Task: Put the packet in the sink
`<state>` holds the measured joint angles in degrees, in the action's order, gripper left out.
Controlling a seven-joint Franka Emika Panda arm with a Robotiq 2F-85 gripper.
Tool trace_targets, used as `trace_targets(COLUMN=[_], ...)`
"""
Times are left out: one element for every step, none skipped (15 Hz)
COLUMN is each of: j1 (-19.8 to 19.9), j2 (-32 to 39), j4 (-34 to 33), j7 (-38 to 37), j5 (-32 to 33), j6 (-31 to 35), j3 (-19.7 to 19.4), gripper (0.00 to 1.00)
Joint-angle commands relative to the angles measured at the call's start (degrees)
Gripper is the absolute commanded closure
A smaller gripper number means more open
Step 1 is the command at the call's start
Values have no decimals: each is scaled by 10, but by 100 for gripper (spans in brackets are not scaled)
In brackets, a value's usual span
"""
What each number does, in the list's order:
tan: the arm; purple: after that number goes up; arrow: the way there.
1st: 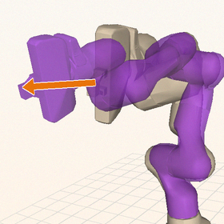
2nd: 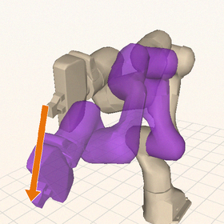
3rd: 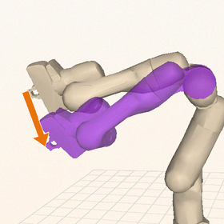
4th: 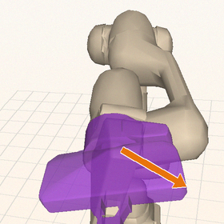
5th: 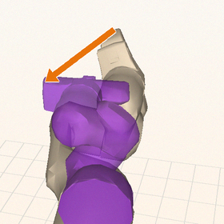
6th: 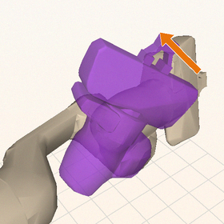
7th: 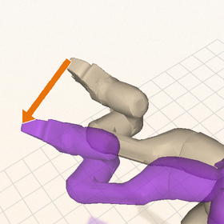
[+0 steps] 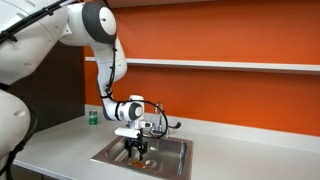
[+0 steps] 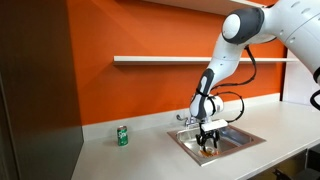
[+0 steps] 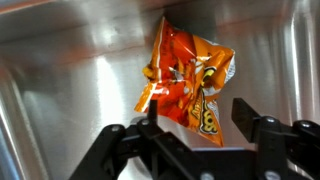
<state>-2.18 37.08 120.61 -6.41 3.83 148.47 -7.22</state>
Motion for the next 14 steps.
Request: trace_targets(j1=[-8,-7,-9,-10,-11,-11,-14,-13,-14,-18,-20,-22,-23,-23], j2=[-49,-57,-66,-74,-82,-89,-98,-107,-117,-126,-139,-152,-164,-177], j4=[19,21,24,26,30,32,37,42,51,58,68,78,87,97], j7=[-22,-22,-26,-27,-30,-32,-38,-40,-45,-52,-58,-66,-72,-78], j5=[6,6,8,9,10,11,14,13,16,22,27,33,38,42], j6=[-21,-21,-22,-23,-24,-26,-27,-31,-33,-34,-36,-37,-39,-42], j3=[-7,-6,-8,-7,-8,-7,-10,-9,-11,-14,-17,-21,-23,-25], gripper=[0,0,0,0,0,0,0,0,0,0,0,0,0,0])
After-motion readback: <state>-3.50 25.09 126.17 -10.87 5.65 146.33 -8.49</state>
